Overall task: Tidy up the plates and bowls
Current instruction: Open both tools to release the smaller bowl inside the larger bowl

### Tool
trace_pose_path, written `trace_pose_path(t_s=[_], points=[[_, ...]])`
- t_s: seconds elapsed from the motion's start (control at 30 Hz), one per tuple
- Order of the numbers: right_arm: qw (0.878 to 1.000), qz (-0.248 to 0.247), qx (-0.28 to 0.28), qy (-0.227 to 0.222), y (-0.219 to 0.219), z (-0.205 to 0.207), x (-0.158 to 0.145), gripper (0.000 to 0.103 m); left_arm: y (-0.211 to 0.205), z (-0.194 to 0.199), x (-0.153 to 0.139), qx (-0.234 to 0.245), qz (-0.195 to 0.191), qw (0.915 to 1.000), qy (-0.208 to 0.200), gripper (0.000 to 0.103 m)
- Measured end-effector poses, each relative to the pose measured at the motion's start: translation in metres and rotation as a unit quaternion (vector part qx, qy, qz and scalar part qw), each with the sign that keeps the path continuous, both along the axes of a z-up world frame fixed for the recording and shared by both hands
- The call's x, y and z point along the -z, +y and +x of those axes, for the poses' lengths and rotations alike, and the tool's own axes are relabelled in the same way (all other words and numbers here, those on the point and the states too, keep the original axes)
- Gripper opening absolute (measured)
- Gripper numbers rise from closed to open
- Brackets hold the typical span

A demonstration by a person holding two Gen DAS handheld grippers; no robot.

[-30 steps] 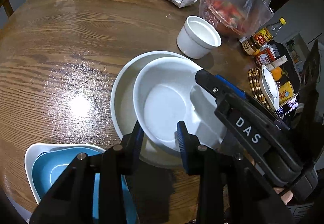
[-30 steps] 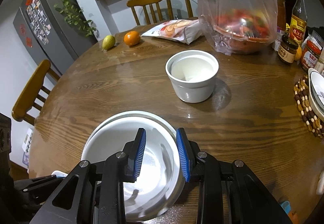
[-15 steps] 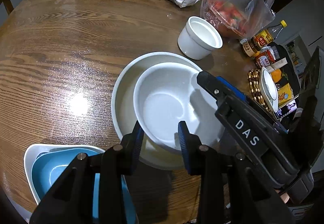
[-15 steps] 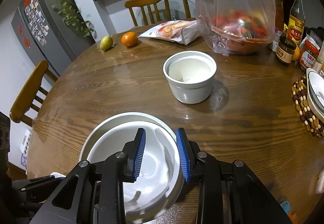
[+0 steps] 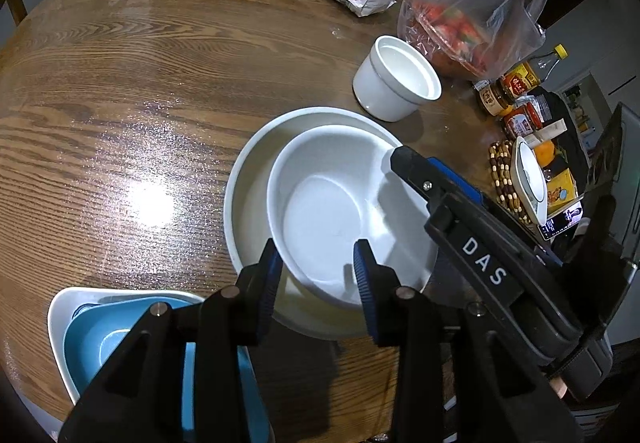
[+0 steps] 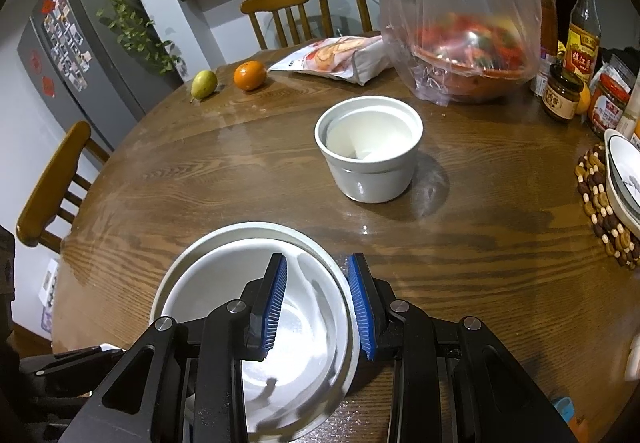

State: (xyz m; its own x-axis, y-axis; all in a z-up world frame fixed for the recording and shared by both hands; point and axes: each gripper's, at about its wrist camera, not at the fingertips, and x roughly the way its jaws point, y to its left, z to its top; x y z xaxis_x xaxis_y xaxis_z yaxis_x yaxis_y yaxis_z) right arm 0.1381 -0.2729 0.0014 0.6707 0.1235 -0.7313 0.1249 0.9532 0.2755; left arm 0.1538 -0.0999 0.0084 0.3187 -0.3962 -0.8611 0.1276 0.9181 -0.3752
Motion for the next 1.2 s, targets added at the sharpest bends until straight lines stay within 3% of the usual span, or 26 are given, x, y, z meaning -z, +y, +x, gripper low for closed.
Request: trace_pose_path(t_s=[0.33, 1.2], points=[[1.000, 0.004, 0.003, -0.003, 0.000, -0.002, 0.001, 0.033, 0.006, -0.001, -0.005, -0.006, -0.022, 0.9997, 0.004, 0.048], [0.999, 0.043, 0.010, -0.014, -0.010, -0.003, 0.001, 0.040, 0.016, -0.011, -0.022, -0.011, -0.040, 0.9989, -0.022, 0.062]])
